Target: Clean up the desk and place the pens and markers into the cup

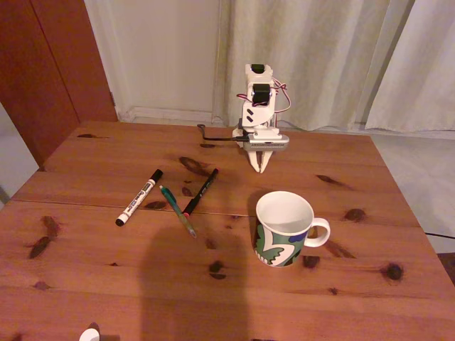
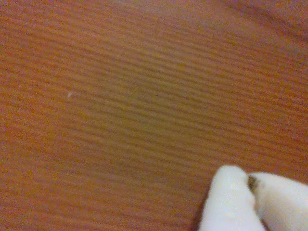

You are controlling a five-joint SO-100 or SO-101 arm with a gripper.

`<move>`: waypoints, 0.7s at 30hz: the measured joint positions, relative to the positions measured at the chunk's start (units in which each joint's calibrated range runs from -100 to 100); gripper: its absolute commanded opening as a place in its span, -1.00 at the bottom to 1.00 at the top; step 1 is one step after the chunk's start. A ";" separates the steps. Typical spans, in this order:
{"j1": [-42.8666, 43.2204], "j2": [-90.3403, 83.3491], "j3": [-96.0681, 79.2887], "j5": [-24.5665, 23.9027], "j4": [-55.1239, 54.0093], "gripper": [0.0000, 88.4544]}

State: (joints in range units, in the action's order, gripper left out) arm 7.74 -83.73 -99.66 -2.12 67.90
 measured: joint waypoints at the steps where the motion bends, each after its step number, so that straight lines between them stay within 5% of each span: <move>1: 0.00 0.00 0.00 0.00 0.00 -0.98; 21: 0.00 -0.08 0.00 0.00 0.25 -0.98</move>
State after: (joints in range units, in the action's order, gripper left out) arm 7.74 -83.81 -99.66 -2.12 68.15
